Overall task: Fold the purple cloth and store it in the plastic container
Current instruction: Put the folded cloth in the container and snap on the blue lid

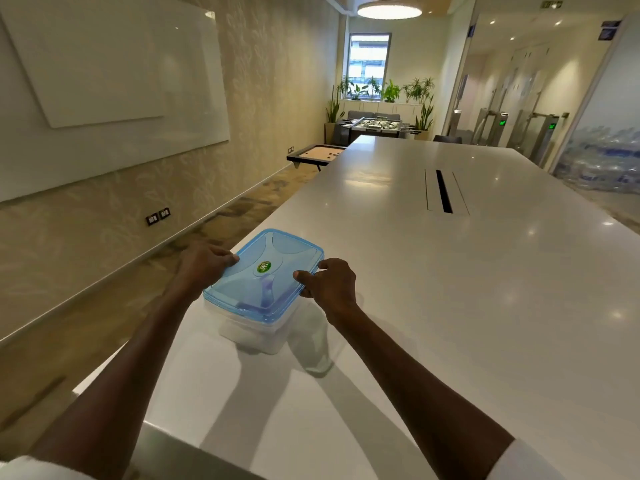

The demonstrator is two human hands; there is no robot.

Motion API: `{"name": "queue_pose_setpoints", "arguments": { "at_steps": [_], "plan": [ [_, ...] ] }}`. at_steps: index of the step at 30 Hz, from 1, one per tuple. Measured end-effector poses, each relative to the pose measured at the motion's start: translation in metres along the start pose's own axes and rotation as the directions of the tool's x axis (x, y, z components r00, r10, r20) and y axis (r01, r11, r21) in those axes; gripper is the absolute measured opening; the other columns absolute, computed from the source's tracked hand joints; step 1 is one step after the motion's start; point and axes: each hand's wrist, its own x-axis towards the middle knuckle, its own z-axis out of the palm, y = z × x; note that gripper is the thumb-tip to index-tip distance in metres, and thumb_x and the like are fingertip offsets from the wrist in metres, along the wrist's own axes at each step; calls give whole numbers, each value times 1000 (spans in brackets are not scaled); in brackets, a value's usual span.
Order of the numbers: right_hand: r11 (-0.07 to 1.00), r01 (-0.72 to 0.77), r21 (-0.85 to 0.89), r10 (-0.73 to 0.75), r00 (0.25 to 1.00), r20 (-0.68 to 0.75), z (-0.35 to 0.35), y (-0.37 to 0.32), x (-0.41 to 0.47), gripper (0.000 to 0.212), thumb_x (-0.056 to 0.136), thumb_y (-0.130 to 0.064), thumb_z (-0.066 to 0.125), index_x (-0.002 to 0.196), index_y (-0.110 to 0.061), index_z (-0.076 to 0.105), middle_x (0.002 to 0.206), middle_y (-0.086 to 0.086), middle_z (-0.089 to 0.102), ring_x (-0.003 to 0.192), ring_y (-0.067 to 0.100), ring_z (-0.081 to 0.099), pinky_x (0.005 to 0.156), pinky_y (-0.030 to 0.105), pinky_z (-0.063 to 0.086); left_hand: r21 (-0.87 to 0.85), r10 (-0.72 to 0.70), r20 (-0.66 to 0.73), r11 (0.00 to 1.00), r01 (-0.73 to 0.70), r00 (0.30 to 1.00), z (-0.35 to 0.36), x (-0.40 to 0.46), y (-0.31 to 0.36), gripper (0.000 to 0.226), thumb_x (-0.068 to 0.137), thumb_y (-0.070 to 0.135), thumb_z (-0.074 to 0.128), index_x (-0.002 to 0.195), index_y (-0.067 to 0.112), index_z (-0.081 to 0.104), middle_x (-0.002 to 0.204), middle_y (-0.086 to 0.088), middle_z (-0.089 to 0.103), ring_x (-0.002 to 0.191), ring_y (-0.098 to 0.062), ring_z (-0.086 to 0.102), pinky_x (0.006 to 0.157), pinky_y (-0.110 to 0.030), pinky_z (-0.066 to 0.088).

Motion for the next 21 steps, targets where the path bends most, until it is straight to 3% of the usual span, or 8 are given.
{"name": "queue_pose_setpoints", "arguments": {
  "at_steps": [3, 5, 7, 12, 16, 19, 21],
  "plan": [
    [986, 54, -158, -56, 998, -10, 7, 4, 2, 40, 71, -13, 84, 66, -27, 48, 71, -12, 55, 60, 17, 68, 63, 39, 63, -22, -32, -19, 999, 32, 999, 2, 3, -8, 23, 85, 22, 72, 101, 7, 76, 84, -9, 71, 68, -17, 55, 67, -31, 43],
    [972, 68, -226, -70, 998, -2, 9, 6, 2, 25, 72, -18, 83, 68, -16, 58, 68, -6, 62, 63, 20, 72, 69, 44, 63, -33, -45, -42, 998, 44, 998, 5, 4, -12, 23, 84, 22, 73, 102, 7, 76, 83, -7, 70, 62, -13, 51, 65, -30, 42],
    [961, 83, -265, -86, 996, -2, 10, 5, 3, 25, 72, -21, 82, 77, -5, 64, 76, 5, 69, 72, 26, 74, 72, 46, 62, -27, -40, -67, 999, 38, 997, 7, 4, -13, 23, 83, 23, 74, 101, 8, 76, 88, -7, 72, 62, -11, 51, 65, -28, 42],
    [938, 93, -333, -96, 995, 8, 10, 7, 2, 28, 73, -23, 80, 81, -4, 61, 92, 15, 71, 83, 32, 72, 77, 48, 59, 13, -21, -94, 1000, 23, 995, 11, 3, -16, 24, 84, 24, 73, 102, 8, 77, 97, -8, 75, 71, -14, 55, 63, -28, 42],
    [924, 81, -373, -85, 996, 4, 10, 7, 1, 38, 76, -28, 78, 92, 4, 64, 93, 16, 69, 84, 29, 69, 79, 40, 57, 20, -14, -115, 1000, 16, 993, 14, 2, -20, 24, 85, 25, 73, 103, 9, 76, 96, -6, 76, 64, -10, 52, 52, -22, 37],
    [886, 108, -450, -111, 994, 19, 9, 8, -2, 35, 78, -32, 74, 81, 1, 62, 73, 6, 61, 72, 23, 57, 63, 30, 41, -13, -32, -136, 999, 31, 990, 17, 2, -25, 24, 85, 26, 73, 101, 9, 77, 93, -7, 76, 66, -15, 56, 56, -25, 39],
    [867, 131, -480, -136, 990, 25, 7, 10, -5, 34, 81, -32, 72, 84, 1, 65, 76, 7, 61, 78, 27, 58, 66, 31, 41, -47, -69, -147, 997, 63, 987, 19, 1, -27, 25, 84, 27, 73, 102, 9, 76, 91, -7, 75, 68, -17, 55, 57, -29, 39]
  ]
}}
